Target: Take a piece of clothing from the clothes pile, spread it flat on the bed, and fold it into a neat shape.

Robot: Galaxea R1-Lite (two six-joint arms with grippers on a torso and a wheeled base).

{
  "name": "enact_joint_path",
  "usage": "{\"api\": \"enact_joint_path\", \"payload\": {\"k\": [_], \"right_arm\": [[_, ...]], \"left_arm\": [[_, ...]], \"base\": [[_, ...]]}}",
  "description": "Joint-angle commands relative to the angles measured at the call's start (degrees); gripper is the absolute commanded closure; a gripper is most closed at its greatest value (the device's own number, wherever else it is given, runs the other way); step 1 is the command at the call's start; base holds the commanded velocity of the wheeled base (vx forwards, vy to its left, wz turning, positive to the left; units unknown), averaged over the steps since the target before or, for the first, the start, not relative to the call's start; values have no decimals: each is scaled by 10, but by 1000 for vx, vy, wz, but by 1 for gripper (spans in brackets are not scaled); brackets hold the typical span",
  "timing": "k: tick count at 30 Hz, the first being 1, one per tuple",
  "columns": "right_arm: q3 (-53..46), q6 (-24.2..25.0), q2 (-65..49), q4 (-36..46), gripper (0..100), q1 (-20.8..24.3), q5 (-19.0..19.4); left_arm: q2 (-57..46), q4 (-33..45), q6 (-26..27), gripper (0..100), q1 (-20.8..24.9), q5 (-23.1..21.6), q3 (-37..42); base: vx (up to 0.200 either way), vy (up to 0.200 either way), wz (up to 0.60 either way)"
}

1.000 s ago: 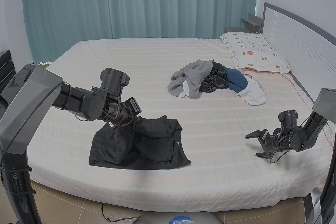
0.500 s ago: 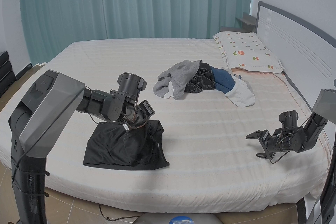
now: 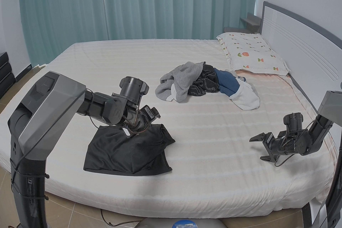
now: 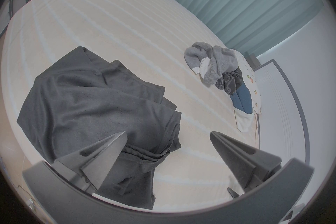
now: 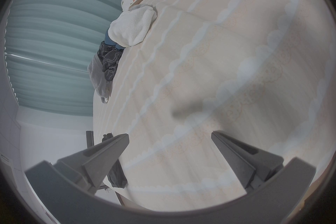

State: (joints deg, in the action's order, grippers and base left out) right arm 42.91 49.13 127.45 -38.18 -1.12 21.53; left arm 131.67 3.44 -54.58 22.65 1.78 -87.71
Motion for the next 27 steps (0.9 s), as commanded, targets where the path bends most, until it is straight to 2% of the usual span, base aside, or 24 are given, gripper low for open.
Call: {"api": "enact_joint_path", "payload": {"k": [1, 4, 10, 11, 15, 20, 27], "right_arm": [[0, 0, 1, 0, 0, 0, 0], [0, 0, 0, -1, 0, 0, 1], [0, 1, 0, -1, 0, 0, 1], [0, 0, 0, -1, 0, 0, 1], [1, 0, 1, -1, 0, 0, 0], [9, 1, 1, -1, 0, 0, 1], [5, 2, -12, -12, 0, 32, -12]], "left_arm": [[-44, -2, -9, 0, -32, -4, 47], [-55, -3, -28, 0, -43, -6, 68], [-84, -27, -48, 0, -79, -79, 131], [-85, -27, -49, 0, -80, -81, 133], [-99, -97, -81, 0, -118, -135, 198], [-94, -191, -90, 0, -160, -190, 263], [-77, -231, -90, 0, -186, -203, 267]], "base": [[0, 0, 0], [0, 0, 0], [0, 0, 0], [0, 200, 0], [0, 200, 0], [0, 200, 0], [0, 200, 0]]}}
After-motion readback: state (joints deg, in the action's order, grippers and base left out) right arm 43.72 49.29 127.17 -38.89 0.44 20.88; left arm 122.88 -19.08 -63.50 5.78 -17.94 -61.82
